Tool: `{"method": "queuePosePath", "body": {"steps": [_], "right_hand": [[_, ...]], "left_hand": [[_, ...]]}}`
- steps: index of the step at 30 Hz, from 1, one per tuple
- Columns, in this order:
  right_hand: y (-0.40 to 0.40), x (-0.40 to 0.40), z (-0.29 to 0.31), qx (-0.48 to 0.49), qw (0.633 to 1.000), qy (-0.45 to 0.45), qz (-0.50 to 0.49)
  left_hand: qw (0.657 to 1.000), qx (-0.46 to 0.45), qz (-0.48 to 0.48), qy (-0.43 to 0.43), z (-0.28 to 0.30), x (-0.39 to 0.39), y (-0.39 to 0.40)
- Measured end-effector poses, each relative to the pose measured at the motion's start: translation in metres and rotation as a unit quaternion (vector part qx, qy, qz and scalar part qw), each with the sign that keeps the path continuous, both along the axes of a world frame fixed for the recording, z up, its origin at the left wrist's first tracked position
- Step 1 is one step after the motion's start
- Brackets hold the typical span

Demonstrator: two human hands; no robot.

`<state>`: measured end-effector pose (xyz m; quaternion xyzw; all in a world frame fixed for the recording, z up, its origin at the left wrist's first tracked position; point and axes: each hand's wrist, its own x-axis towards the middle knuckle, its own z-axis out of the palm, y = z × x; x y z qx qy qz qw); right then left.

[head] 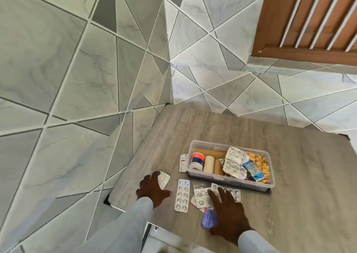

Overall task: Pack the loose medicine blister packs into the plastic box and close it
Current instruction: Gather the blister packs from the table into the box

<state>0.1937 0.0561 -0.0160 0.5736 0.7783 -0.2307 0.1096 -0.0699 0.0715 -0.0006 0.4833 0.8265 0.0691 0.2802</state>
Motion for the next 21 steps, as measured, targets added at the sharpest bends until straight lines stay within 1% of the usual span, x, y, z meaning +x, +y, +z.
{"method": "queuePosePath", "body": {"steps": [2,5,8,10,13,15,17,19,21], "right_hand": [[0.002,-0.011,0.002,-0.007,1.000,-0.011,-0.001],[0.010,-0.027,0.001,-0.020,0.999,-0.017,-0.028],[0.018,-0.038,-0.003,0.000,0.998,-0.010,-0.069],[0.019,-0.042,-0.002,0.015,0.995,0.001,-0.102],[0.022,-0.046,-0.001,0.005,0.986,0.022,-0.166],[0.024,-0.046,0.002,-0.004,0.978,0.036,-0.205],[0.025,-0.045,0.003,-0.013,0.971,0.046,-0.236],[0.025,-0.044,0.005,-0.021,0.962,0.055,-0.266],[0.026,-0.040,0.004,-0.031,0.950,0.082,-0.300]], "left_hand": [[0.999,-0.021,-0.027,0.014,-0.007,-0.005,0.009],[0.991,-0.059,-0.107,0.046,-0.022,-0.007,0.022],[0.982,-0.045,-0.175,0.053,-0.035,-0.002,0.030],[0.983,-0.014,-0.180,0.041,-0.039,0.002,0.032],[0.984,-0.016,-0.178,0.024,-0.037,0.001,0.045],[0.989,-0.021,-0.149,-0.009,-0.035,-0.003,0.053],[0.989,-0.032,-0.102,-0.098,-0.035,-0.007,0.060],[0.980,-0.041,-0.071,-0.181,-0.033,-0.011,0.065],[0.975,-0.052,-0.065,-0.205,-0.031,-0.013,0.068]]}}
